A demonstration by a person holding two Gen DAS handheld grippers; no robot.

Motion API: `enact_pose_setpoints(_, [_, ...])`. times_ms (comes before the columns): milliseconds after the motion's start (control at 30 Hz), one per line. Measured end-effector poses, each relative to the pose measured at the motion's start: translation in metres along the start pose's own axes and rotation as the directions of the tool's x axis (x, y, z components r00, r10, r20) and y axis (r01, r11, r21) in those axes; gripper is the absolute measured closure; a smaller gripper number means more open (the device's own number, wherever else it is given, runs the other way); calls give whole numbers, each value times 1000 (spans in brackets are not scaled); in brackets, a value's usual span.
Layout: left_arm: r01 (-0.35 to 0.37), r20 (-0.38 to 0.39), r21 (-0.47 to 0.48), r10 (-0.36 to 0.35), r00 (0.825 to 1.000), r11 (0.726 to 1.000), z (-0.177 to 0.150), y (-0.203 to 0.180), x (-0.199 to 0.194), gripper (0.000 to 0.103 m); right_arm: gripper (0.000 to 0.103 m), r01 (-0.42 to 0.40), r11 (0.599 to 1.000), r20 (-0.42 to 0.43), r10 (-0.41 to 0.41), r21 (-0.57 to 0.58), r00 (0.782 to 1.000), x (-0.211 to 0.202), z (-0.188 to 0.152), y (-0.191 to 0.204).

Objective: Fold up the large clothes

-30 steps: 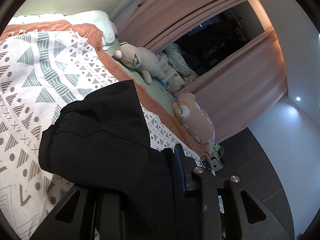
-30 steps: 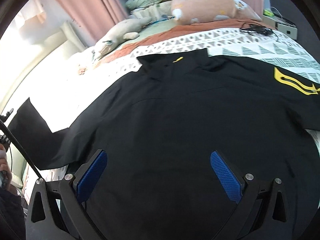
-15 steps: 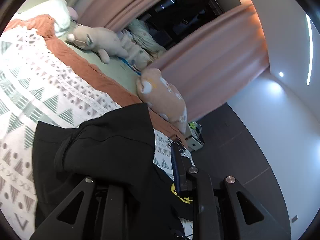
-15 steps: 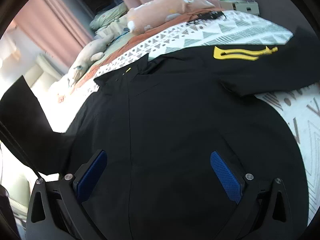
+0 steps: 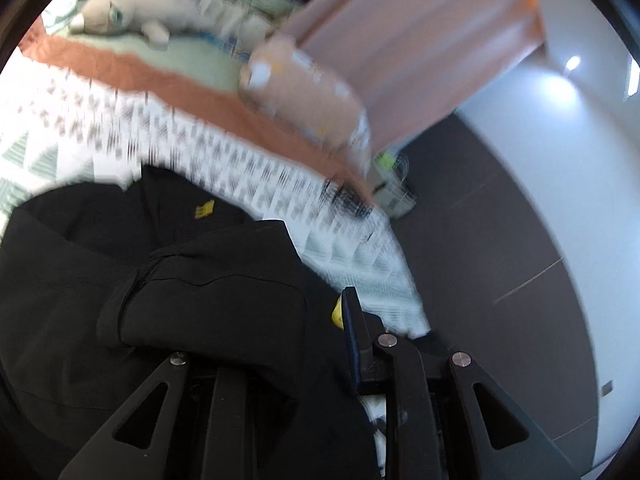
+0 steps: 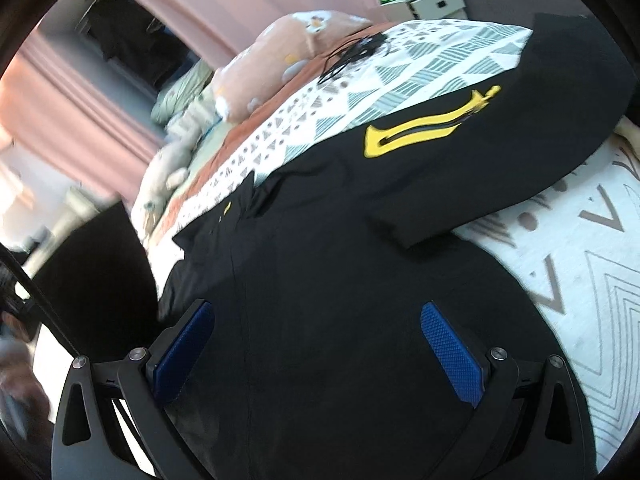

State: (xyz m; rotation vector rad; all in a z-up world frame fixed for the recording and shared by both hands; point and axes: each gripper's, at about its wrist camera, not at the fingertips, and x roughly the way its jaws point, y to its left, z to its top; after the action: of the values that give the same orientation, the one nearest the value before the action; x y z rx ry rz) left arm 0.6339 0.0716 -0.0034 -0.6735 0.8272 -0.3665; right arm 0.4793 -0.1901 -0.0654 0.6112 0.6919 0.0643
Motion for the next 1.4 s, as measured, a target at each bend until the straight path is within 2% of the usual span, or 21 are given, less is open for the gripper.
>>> enact_pose_setpoints(33, [-12,-17,-10,12,1000,1000,-6,1,11,75,0,-3,1000,6,2,16,1000,-1,1,-3])
enact_pose_setpoints(67, [-21,-47,-28,19,999,999,-14,3,30,60,0,-11,999,14,10,37,1000,-6,2,-8])
enact_pose_setpoints(100, [-14,-64,-33,12,998,999,-21,3,44,34,0,-17,999,19,16,49,1000,-9,4,-13])
enact_pose_setpoints(167, [1,-78,-26,-3,997,1000,-33,-2,69,4,0,-24,996,32,21,80,999,-16,5,-21])
enact_pose_setpoints(200, [2,-86,-20,-4,996,1000,-40,-4,80,2,0,-30,995,42,26,96,999,-20,8,-25])
enact_pose_setpoints(333, [3,-148,-38,-8,989,999,-66,-3,112,2,0,-32,993,71,24,115,997,-30,18,-38])
enact_pose_setpoints(467, [-42,-182,-10,39,982,999,-88,6,117,2,0,-16,993,82,6,120,997,-35,20,-44])
enact_pose_setpoints(533, [-56,-195,0,55,979,998,-96,10,110,1,0,-13,991,82,2,135,997,-35,19,-46])
enact_pose_setpoints(733, [-99,-157,5,98,983,995,-109,22,65,1,0,-26,990,44,20,136,999,-28,16,-41])
enact_pose_setpoints(900, [-138,-88,-7,137,987,990,-118,41,17,0,0,-36,993,25,34,111,999,-20,12,-28])
enact_pose_setpoints(1033, [-185,-11,-71,185,983,980,-128,69,-35,0,0,-41,996,-1,42,82,999,-7,7,-15])
enact_pose_setpoints(1100, [-202,26,-100,205,978,974,-129,81,-54,0,0,-17,999,-4,17,40,1000,-1,4,-3])
enact_pose_setpoints(1233, [-272,122,-139,289,949,952,-127,106,-99,0,0,8,999,-14,-9,-44,1000,9,-3,21])
enact_pose_setpoints(1367, [-313,178,-204,350,920,927,-130,138,-129,0,0,12,990,-18,-14,-142,1000,18,-10,51])
enact_pose_setpoints(1400, [-313,186,-214,353,917,925,-131,146,-133,1,0,20,986,-14,-22,-167,1000,21,-13,58])
